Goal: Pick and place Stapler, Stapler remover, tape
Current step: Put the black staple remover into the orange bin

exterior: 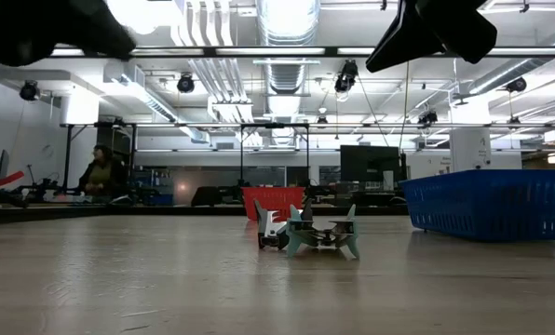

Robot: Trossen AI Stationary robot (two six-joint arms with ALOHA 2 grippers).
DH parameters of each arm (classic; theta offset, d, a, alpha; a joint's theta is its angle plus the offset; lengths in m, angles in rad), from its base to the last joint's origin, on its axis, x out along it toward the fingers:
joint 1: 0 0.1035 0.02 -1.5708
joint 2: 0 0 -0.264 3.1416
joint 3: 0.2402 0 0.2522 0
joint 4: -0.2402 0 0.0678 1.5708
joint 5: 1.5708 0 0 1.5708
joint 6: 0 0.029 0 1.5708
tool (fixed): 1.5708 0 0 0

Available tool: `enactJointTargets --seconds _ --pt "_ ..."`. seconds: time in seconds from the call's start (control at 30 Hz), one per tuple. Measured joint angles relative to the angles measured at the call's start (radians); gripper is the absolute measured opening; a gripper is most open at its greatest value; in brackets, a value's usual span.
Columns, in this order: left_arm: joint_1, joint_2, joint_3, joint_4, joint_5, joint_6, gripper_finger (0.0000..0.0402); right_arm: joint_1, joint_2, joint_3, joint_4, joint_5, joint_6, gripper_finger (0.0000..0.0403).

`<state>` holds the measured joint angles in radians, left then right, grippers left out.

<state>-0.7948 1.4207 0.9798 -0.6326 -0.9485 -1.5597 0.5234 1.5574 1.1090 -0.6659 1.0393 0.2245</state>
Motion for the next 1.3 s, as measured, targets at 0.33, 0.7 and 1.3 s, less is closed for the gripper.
enactJointTargets --seconds 0.33,0.7,1.3 --pt "0.080 0.099 -0.038 0.316 -0.124 0.201 0.0046 0.000 0.000 0.000 0.000 0.000 0.001 0.0052" --pt "0.230 0.265 -0.037 0.430 0.066 0.196 0.0097 0.000 0.000 -0.001 0.003 0.000 0.003 0.0052" --pt "0.293 0.424 -0.018 0.703 0.207 0.292 0.0175 0.000 0.000 -0.006 0.003 0.000 0.003 0.0052"
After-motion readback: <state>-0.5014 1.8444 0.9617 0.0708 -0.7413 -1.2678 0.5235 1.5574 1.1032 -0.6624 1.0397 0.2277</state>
